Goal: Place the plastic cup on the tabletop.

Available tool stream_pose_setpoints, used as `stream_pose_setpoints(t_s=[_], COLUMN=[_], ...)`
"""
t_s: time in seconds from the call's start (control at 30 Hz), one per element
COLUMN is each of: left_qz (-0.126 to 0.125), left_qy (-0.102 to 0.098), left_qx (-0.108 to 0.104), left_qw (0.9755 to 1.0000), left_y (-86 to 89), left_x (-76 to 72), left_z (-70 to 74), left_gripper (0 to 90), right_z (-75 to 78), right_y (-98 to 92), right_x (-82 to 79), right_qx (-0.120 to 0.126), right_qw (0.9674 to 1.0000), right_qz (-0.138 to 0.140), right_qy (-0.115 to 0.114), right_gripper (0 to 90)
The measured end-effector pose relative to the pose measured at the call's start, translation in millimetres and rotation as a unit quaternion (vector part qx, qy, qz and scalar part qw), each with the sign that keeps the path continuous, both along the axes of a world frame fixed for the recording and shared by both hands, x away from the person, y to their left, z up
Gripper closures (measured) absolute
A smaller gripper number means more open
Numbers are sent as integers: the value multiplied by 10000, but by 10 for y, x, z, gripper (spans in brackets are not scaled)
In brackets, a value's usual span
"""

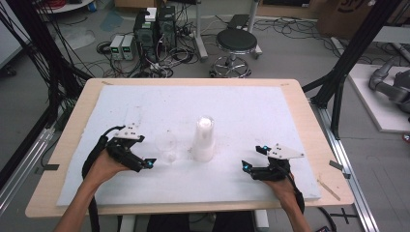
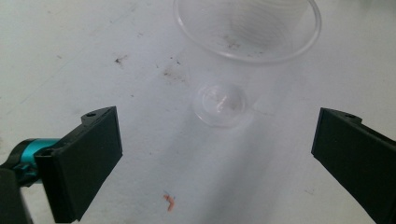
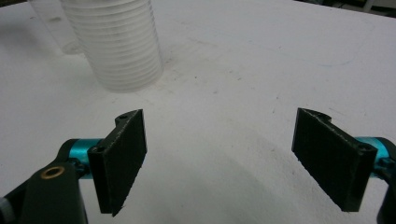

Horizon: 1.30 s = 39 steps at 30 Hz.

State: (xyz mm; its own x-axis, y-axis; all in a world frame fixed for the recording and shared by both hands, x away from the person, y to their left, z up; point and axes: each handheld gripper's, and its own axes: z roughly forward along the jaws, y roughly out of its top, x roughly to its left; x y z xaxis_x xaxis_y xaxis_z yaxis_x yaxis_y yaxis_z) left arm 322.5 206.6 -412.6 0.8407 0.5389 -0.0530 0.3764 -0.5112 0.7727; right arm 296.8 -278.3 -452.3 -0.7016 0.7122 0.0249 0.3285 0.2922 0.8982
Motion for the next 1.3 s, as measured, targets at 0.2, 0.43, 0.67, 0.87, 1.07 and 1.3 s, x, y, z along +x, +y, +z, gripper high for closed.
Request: stream_pose_setpoints(t_s=[0.2,0.43,0.67,0.87,1.07,1.3], left_qz=[343,717,1342,1473,1547,1602], left_qy=[-359,-825,-1102,-1077,-1073,-1060], left_qx=[-679,-1242,-1294,-1337,-1368,-1459], left_qw=[9965,9862,9763,9741,9725,9705], left_y=[177,258,319,366,415,432], left_x=[-195,-345,-421,-450,-467,-473], left_z=[-139,-282,-403,-474,-519,-526], left_gripper=[17,17,17,17,17,17], right_z=[2,3,1,0,0,0], right_y=[-6,-40,-51,-69,-71,-67], right_x=[-26,-66,-63,-65,-59,-76], right_qx=[-1,171,225,302,324,308], right_qw=[9999,9991,9990,9986,9985,9983], right_qz=[-80,-185,-225,-285,-318,-336], right_qy=[-135,-330,-319,-336,-295,-357], right_gripper=[175,175,175,175,176,176])
